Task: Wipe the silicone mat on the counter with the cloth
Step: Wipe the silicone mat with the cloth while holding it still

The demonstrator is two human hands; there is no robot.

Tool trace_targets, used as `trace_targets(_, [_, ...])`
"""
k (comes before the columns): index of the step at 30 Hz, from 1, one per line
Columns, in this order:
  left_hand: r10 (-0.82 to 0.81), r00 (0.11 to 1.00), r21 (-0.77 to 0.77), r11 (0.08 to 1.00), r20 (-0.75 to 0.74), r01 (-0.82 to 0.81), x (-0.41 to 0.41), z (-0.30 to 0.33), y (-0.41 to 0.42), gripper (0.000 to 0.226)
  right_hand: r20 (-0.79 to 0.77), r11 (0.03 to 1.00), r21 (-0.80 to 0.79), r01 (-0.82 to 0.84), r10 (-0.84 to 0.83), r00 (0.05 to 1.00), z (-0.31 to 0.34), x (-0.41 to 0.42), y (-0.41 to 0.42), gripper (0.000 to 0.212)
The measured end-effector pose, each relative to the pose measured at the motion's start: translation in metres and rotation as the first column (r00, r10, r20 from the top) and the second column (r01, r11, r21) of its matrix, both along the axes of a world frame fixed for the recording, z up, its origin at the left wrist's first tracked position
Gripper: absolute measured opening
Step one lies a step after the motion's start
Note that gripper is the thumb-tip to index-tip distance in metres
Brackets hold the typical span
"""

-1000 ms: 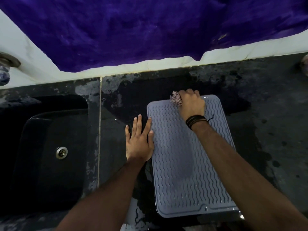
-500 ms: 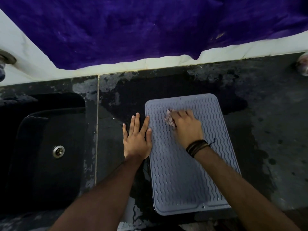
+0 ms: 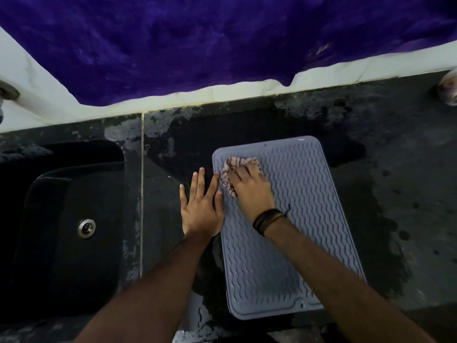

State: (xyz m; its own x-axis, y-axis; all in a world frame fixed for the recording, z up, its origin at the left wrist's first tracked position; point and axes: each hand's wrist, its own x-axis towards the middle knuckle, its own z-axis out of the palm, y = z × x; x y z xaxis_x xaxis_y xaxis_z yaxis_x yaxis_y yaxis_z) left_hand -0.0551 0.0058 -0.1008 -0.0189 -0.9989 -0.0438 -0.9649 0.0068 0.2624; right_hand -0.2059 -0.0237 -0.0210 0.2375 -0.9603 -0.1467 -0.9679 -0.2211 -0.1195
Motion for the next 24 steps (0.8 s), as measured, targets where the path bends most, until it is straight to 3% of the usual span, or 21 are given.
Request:
trace_targets(5, [-0.005, 1.0, 0.001, 1.0, -0.006, 0.005, 0.0, 0.0, 0.0, 0.056, 0.033, 1.0, 0.027, 0.01, -0.01, 0.999, 0.016, -0.004, 0.008, 0.043])
trace_targets(9, [-0.006, 1.0, 0.008, 1.0, -0.013, 0.006, 0.001, 0.0, -0.001, 0.056, 0.054, 0.99, -0.104, 0.094, -0.088, 0.995, 0.024, 0.008, -0.04, 0.04])
trace_targets(15, [0.002, 1.0, 0.011, 1.0, 0.01, -0.002, 0.001, -0.002, -0.001, 0.056, -0.037, 1.0, -0.006, -0.012, 0.012, 0.999, 0.004, 0.035, -0.049, 0.038])
trace_targets(24, [0.006, 1.0, 0.013, 1.0, -0.011, -0.006, -0.002, 0.005, 0.0, 0.056, 0.024, 0.999, 0.048, -0.023, 0.022, 0.999, 0.02, -0.001, -0.006, 0.042])
